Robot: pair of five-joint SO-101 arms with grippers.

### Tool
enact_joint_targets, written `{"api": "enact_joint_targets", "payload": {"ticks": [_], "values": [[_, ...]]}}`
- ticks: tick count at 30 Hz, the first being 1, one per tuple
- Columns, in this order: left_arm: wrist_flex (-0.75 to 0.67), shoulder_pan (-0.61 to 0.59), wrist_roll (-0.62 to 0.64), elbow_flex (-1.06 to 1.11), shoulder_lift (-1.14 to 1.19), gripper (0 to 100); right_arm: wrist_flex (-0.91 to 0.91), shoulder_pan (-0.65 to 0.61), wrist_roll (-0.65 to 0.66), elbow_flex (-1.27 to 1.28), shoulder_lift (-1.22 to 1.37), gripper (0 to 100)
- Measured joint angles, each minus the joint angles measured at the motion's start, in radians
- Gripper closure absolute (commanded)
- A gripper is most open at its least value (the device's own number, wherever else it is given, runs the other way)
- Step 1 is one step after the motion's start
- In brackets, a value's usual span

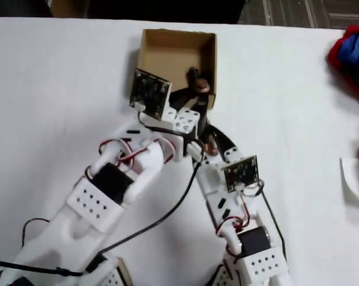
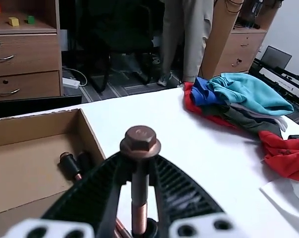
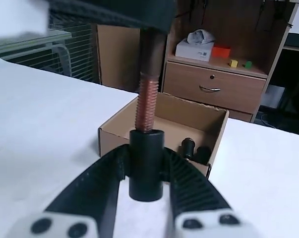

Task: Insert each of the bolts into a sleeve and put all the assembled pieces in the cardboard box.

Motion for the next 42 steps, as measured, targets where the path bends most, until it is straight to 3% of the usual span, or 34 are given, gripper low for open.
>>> {"api": "enact_joint_targets", "payload": {"ticks": [21, 23, 28, 30, 42], "values": [[0.003, 0.052, 0.002, 0.13, 0.005, 97, -0.089, 0.037, -0.046, 0.002, 0.048, 97.9], [0.003, 0.052, 0.002, 0.13, 0.005, 93, -0.089, 0.037, -0.046, 0.002, 0.048, 97.9], [0.005, 0.04, 0.002, 0.13, 0.005, 71, -0.091, 0.041, -0.046, 0.002, 0.048, 97.9], [0.005, 0.032, 0.0, 0.13, 0.005, 66, -0.091, 0.043, -0.048, 0.002, 0.048, 97.9], [0.021, -0.06, 0.0, 0.028, 0.005, 71, -0.091, 0.049, -0.048, 0.002, 0.048, 97.9]]}}
